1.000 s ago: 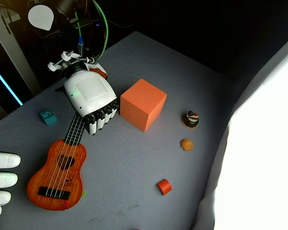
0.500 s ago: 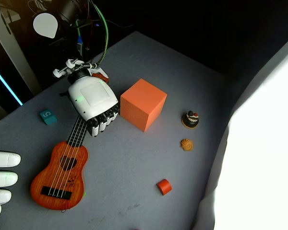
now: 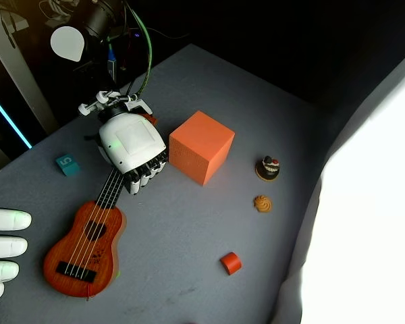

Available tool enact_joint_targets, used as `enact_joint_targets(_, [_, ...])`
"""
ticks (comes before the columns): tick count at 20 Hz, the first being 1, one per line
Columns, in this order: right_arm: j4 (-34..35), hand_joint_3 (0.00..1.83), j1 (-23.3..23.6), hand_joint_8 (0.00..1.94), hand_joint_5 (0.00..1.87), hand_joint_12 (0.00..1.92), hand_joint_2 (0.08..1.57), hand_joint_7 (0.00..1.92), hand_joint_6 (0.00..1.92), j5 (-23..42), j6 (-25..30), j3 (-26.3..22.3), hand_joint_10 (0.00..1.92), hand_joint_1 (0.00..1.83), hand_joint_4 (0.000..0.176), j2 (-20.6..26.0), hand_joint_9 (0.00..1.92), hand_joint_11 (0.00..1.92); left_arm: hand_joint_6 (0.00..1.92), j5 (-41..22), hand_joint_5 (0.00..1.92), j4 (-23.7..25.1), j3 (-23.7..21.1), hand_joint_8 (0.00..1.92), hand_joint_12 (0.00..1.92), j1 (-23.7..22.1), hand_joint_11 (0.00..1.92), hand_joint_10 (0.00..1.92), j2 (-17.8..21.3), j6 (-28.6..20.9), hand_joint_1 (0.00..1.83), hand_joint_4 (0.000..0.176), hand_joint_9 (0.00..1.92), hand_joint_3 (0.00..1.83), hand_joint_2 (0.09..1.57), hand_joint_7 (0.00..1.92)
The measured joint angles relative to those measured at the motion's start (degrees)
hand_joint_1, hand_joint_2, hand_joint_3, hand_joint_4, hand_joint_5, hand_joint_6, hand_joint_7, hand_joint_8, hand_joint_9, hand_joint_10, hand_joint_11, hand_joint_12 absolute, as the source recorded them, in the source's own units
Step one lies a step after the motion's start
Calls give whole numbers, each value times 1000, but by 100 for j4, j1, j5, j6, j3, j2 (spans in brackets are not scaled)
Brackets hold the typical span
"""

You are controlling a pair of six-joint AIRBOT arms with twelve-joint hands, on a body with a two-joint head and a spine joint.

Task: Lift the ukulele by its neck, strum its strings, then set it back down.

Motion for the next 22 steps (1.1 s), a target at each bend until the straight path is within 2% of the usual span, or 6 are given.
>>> enact_joint_targets(9, [2,0,0,2,207,807,1255,254,4,2,0,0,9,62,0,0,210,0,1921,-87,1305,-168,17,1921,1921,107,1406,1921,-13,37,586,0,1377,0,937,1344])
enact_joint_targets(13, [2,0,0,5,209,683,1260,244,10,0,0,0,10,61,0,0,193,0,1921,-125,1207,-186,70,1921,1921,107,1397,1921,-55,46,67,0,1334,39,1131,1281])
enact_joint_targets(16, [0,0,0,6,215,684,1257,255,11,4,0,0,13,59,0,0,202,0,1921,-114,1117,-321,142,1921,1921,149,1375,1921,-155,39,2,0,1307,30,1159,1232])
enact_joint_targets(19, [4,0,0,1,200,678,1260,244,3,9,0,0,10,29,0,0,200,0,1823,-186,734,-385,201,1887,1921,140,1120,1921,-201,114,0,0,1099,10,1162,988])
enact_joint_targets(21, [2,0,0,3,209,672,1261,249,6,7,0,0,7,53,0,0,194,0,1434,-195,579,-422,208,1409,1763,136,734,1574,-201,179,0,0,860,3,1166,831])
enact_joint_targets(22, [2,0,0,3,209,672,1261,249,6,11,0,0,7,53,0,0,194,0,1434,-214,579,-437,214,1409,1763,136,734,1574,-201,179,0,0,860,3,1166,831])
